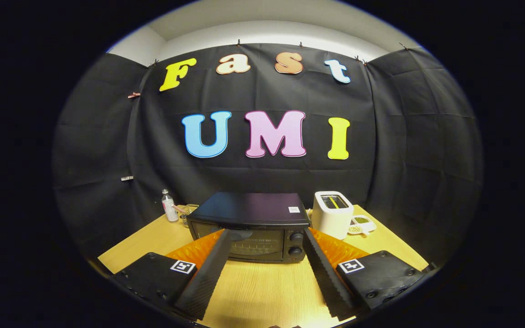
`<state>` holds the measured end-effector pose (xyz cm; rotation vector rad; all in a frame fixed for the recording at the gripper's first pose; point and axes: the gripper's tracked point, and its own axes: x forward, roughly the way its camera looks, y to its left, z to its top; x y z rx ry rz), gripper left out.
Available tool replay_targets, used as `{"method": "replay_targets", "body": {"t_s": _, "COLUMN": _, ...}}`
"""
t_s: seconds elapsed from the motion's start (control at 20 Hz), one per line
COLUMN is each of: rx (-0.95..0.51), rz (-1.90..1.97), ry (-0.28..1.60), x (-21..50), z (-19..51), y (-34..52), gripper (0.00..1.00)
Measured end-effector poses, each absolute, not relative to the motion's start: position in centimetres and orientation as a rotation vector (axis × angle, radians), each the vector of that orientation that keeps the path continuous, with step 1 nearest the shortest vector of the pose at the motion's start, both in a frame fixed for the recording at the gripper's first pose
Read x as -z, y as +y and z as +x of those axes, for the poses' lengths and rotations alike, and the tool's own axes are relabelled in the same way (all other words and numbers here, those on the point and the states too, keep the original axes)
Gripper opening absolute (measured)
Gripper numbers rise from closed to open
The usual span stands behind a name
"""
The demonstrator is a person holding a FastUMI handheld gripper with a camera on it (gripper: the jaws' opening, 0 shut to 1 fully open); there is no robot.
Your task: Open the toaster oven, put the food inside, and close the toaster oven door.
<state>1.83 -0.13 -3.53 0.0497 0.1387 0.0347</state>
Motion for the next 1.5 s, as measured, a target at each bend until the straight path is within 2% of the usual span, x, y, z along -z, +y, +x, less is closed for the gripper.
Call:
{"method": "replay_targets", "body": {"t_s": 0.3, "rx": -0.035, "rz": 0.067, "ry": 0.204, "x": 4.8, "z": 4.4, "y": 0.0, "gripper": 0.98}}
{"method": "replay_targets", "body": {"t_s": 1.1, "rx": -0.014, "rz": 0.139, "ry": 0.314, "x": 10.3, "z": 17.6, "y": 7.8, "gripper": 0.98}}
{"method": "replay_targets", "body": {"t_s": 1.5, "rx": 0.012, "rz": 0.106, "ry": 0.361, "x": 13.2, "z": 19.3, "y": 9.5, "gripper": 0.97}}
